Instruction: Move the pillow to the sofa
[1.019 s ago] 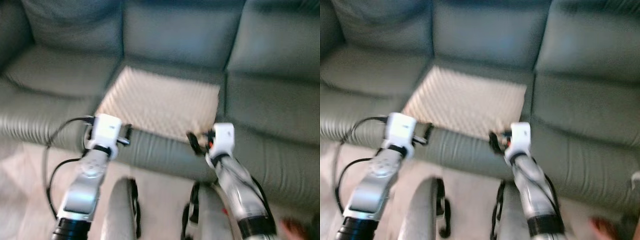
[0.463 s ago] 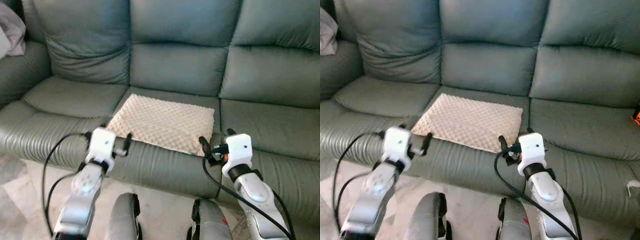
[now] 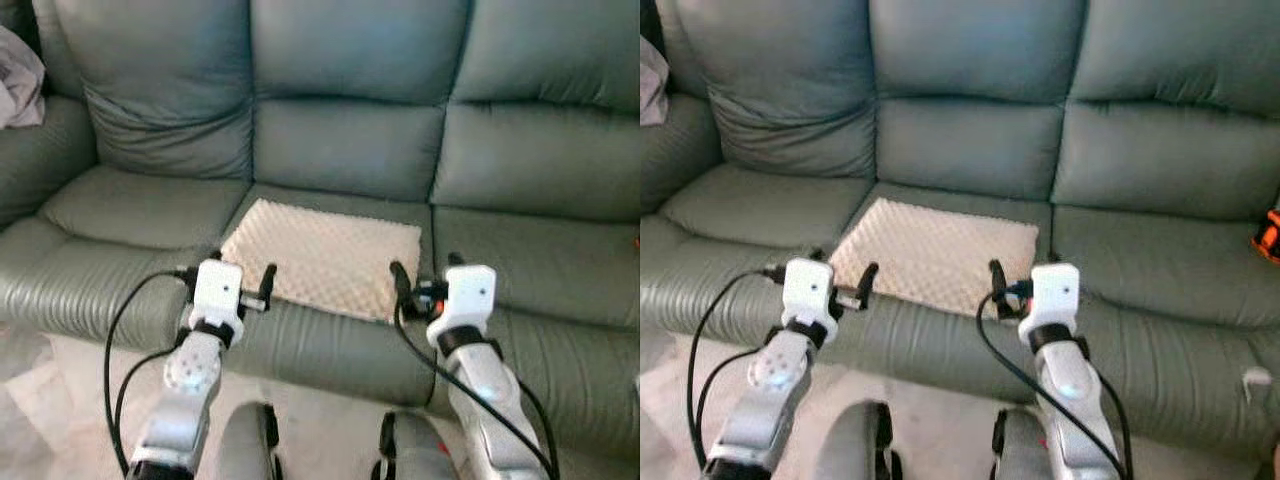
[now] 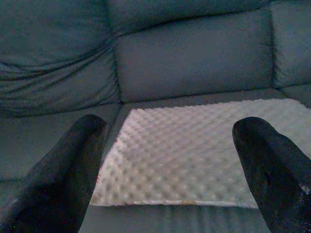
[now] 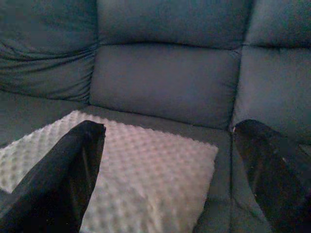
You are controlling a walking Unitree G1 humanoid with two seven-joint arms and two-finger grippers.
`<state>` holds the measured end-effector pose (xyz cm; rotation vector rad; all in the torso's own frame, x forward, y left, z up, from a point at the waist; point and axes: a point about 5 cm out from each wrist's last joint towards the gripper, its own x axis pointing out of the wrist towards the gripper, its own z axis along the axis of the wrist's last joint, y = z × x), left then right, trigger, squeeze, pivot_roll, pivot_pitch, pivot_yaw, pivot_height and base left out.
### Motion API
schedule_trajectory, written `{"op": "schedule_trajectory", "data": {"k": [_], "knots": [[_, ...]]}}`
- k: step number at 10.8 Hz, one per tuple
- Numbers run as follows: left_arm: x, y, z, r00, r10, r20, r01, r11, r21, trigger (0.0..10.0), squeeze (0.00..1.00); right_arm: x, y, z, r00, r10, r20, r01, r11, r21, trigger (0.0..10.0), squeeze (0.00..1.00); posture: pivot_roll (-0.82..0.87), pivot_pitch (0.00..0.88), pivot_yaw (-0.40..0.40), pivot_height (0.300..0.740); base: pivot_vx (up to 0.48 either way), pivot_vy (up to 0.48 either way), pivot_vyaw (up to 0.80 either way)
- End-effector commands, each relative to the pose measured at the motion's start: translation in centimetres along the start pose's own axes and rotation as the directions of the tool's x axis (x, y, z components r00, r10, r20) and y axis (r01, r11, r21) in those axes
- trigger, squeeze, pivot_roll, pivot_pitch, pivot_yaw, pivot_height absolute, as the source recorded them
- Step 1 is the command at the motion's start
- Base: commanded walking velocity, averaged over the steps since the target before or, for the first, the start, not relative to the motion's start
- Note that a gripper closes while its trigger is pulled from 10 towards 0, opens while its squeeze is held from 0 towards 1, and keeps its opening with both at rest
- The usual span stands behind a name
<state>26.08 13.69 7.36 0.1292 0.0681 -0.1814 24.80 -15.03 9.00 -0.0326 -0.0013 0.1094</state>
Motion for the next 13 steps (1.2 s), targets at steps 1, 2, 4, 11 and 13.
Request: {"op": "schedule_trajectory", "data": {"k": [1, 2, 4, 11, 13], "knots": [[0.3, 1.0, 0.0, 1.0, 0.03, 0.005, -0.03, 0.999, 0.015, 10.0, 0.0, 0.1, -0.1, 0.1, 1.0, -0.008, 0.009, 0.008, 1.0, 0.005, 10.0, 0.0, -0.05, 0.0, 0.056, 0.723, 0.0, 0.0, 0.0], [0.4, 1.0, 0.0, 0.999, 0.031, 0.011, -0.031, 0.999, 0.017, 10.0, 0.0, -0.1, -0.3, -0.3, 1.0, -0.016, -0.001, 0.016, 1.0, 0.017, 10.0, 0.0, -0.05, 0.0, 0.054, 0.737, 0.0, 0.0, 0.0], [1.5, 1.0, 0.5, 0.998, 0.052, 0.034, -0.053, 0.999, 0.013, 10.0, 0.0, 0.0, -0.5, -0.8, 1.0, -0.019, -0.006, 0.02, 1.0, 0.009, 10.0, 0.0, -0.05, 0.0, 0.057, 0.74, 0.0, 0.0, 0.0], [4.0, 1.6, 2.3, 0.986, 0.139, 0.088, -0.139, 0.99, -0.006, 10.0, 0.0, 1.2, -0.6, 0.2, 0.999, -0.043, 0.022, 0.043, 0.999, -0.007, 10.0, 0.0, -0.11, 0.0, 0.104, 0.74, 0.0, 0.0, 0.0], [3.9, 1.7, 2.4, 0.983, 0.16, 0.091, -0.161, 0.987, 0.0, 10.0, 0.0, 1.3, -1.2, 0.3, 0.999, -0.049, 0.017, 0.049, 0.999, -0.007, 10.0, 0.0, -0.11, 0.0, 0.097, 0.74, 0.0, 0.0, 0.0]]}}
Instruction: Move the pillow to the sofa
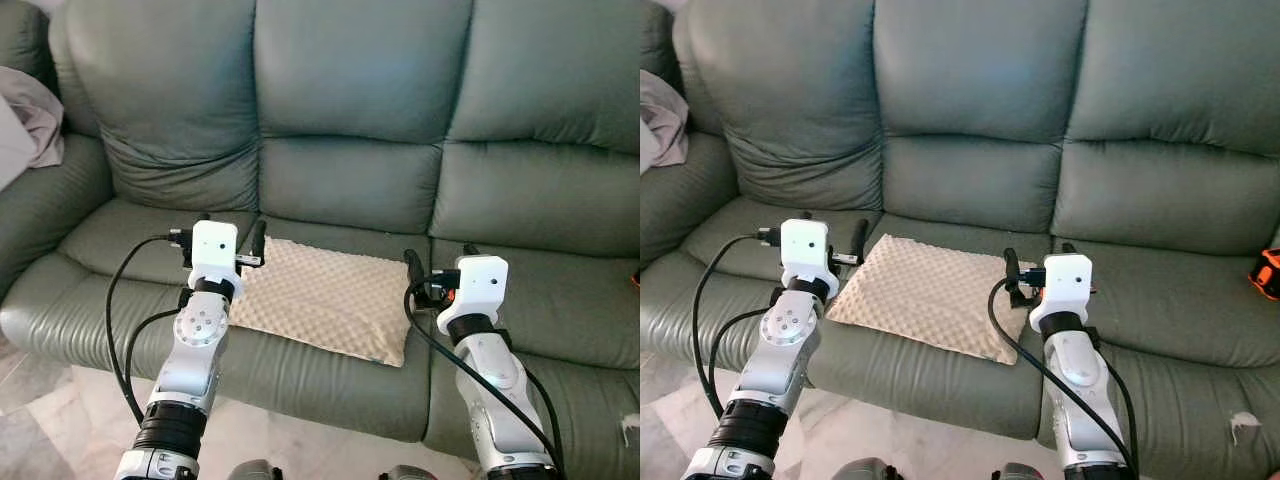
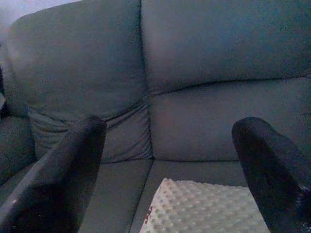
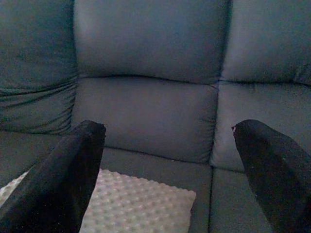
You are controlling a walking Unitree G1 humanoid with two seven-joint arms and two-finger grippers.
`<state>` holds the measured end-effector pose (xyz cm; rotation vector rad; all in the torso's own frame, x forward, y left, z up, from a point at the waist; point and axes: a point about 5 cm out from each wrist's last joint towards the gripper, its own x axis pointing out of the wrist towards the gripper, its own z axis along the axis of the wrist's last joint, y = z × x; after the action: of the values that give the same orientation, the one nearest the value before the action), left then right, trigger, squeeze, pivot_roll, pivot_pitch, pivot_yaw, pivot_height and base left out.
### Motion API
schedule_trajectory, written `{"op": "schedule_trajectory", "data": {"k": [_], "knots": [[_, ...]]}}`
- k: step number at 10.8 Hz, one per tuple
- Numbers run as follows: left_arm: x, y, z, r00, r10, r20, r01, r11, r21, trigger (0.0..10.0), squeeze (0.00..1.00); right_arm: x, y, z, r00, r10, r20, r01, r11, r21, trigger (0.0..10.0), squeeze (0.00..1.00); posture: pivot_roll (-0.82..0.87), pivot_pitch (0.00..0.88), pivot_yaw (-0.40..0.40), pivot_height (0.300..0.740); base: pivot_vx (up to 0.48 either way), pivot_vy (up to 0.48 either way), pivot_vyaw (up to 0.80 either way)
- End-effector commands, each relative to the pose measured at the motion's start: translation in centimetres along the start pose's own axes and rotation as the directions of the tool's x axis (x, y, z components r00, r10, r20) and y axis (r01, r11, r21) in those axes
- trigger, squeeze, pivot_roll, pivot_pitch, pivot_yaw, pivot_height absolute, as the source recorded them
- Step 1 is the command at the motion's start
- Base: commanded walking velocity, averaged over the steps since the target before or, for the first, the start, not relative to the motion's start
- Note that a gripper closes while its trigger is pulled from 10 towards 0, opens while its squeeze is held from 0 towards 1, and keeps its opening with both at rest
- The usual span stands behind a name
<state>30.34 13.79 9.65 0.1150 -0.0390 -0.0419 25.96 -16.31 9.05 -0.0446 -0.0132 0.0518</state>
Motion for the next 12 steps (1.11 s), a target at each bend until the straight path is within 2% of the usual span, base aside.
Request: {"op": "schedule_trajectory", "data": {"k": [1, 2, 3, 4, 5, 7, 9, 10, 11, 12], "knots": [[-0.2, 0.3, -0.2, 1.0, 0.014, -0.013, -0.014, 1.0, -0.001, 10.0, 0.0, 0.4, 0.0, 0.4, 1.0, 0.006, 0.009, -0.006, 1.0, 0.008, 10.0, 0.0, -0.1, 0.0, 0.093, 0.74, 0.0, 0.0, 0.0], [-0.5, 0.1, -0.3, 1.0, 0.008, -0.021, -0.008, 1.0, 0.0, 10.0, 0.0, 0.6, 0.3, 0.6, 1.0, 0.019, 0.018, -0.019, 1.0, -0.002, 10.0, 0.0, -0.1, 0.0, 0.091, 0.74, 0.0, 0.0, 0.79], [-0.6, 0.0, -0.5, 0.999, -0.013, -0.051, 0.011, 0.999, -0.033, 10.0, 0.0, 0.7, 0.6, 0.8, 0.999, 0.027, 0.019, -0.027, 1.0, 0.005, 10.0, 0.0, -0.09, 0.0, 0.087, 0.74, 0.0, 0.0, 0.79], [-0.7, 0.1, 0.0, 0.998, -0.053, -0.038, 0.052, 0.998, -0.02, 10.0, 0.0, 0.6, 0.9, 0.8, 0.999, 0.034, 0.019, -0.034, 0.999, 0.017, 10.0, 0.0, -0.06, 0.0, 0.074, 0.74, 0.0, 0.0, 0.79], [-0.7, 0.7, 0.4, 0.998, -0.053, -0.016, 0.053, 0.999, -0.007, 10.0, 0.0, 0.4, 1.1, 0.5, 0.999, 0.036, 0.009, -0.036, 0.999, 0.029, 10.0, 0.0, -0.04, 0.0, 0.065, 0.74, 0.0, 0.0, 0.79], [-1.0, 1.5, 0.1, 0.999, -0.004, -0.042, 0.003, 1.0, -0.018, 10.0, 0.0, 0.5, 1.7, 0.2, 0.997, 0.08, -0.006, -0.08, 0.996, 0.038, 10.0, 0.0, -0.03, 0.0, 0.04, 0.74, 0.0, 0.0, 0.77], [-1.9, 0.7, -0.7, 0.997, -0.007, -0.079, 0.005, 0.999, -0.033, 10.0, 0.0, 0.9, 0.8, 0.6, 0.997, 0.077, 0.003, -0.077, 0.996, 0.04, 10.0, 0.0, -0.02, 0.0, 0.029, 0.74, 0.0, 0.0, 0.76], [-2.2, 0.6, -0.8, 0.997, -0.011, -0.08, 0.01, 1.0, -0.016, 10.0, 0.0, 0.3, -0.3, 0.0, 0.997, 0.075, -0.02, -0.074, 0.997, 0.024, 10.0, 0.0, -0.01, 0.0, 0.016, 0.74, 0.0, 0.0, 0.76], [-2.7, 1.5, -1.1, 0.996, -0.005, -0.094, 0.005, 1.0, -0.005, 10.0, 0.0, -0.6, -1.2, -1.1, 0.996, 0.07, -0.064, -0.069, 0.998, 0.007, 10.0, 0.0, 0.0, 0.0, 0.017, 0.74, 0.0, 0.0, 0.76], [-3.2, 2.5, -1.5, 0.993, 0.023, -0.116, -0.022, 1.0, 0.009, 10.0, 0.0, -0.8, -1.5, -1.3, 0.995, 0.065, -0.071, -0.065, 0.998, 0.004, 10.0, 0.0, 0.0, 0.0, 0.019, 0.74, 0.0, 0.0, 0.76]]}}
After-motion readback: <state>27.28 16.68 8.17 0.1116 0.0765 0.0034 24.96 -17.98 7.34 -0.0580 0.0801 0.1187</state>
